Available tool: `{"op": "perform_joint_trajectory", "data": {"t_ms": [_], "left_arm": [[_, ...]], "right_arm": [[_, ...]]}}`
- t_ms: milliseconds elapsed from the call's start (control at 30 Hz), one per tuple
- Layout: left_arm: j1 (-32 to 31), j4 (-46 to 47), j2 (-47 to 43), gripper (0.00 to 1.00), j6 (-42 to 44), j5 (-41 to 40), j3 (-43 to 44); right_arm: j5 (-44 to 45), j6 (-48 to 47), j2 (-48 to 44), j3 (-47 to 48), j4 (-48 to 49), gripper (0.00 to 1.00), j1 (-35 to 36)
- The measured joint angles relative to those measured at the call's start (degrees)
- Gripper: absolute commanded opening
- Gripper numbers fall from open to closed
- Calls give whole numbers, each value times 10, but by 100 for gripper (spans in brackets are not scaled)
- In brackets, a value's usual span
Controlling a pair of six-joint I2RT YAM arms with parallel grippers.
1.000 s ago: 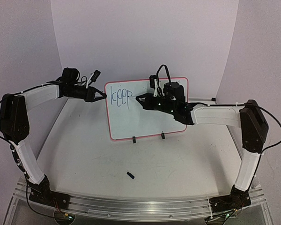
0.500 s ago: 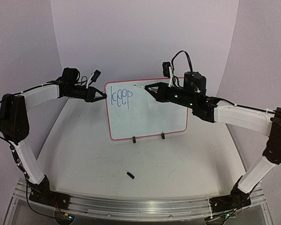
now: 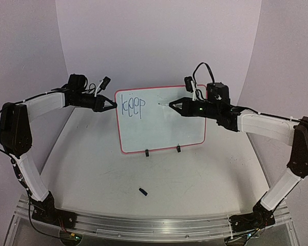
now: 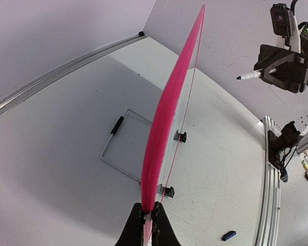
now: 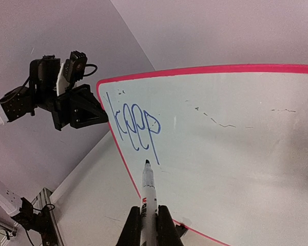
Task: Write a sentence on the whiteboard
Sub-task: Write a sentence on the whiteboard stand.
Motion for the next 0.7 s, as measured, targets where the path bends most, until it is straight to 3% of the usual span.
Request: {"op": "perform_joint_trajectory", "data": {"t_ms": [700], "left_arm": [[-1,-1,-1,0,1,-1,0]], "right_arm": [[31,-13,88,78,3,0,-4]]}}
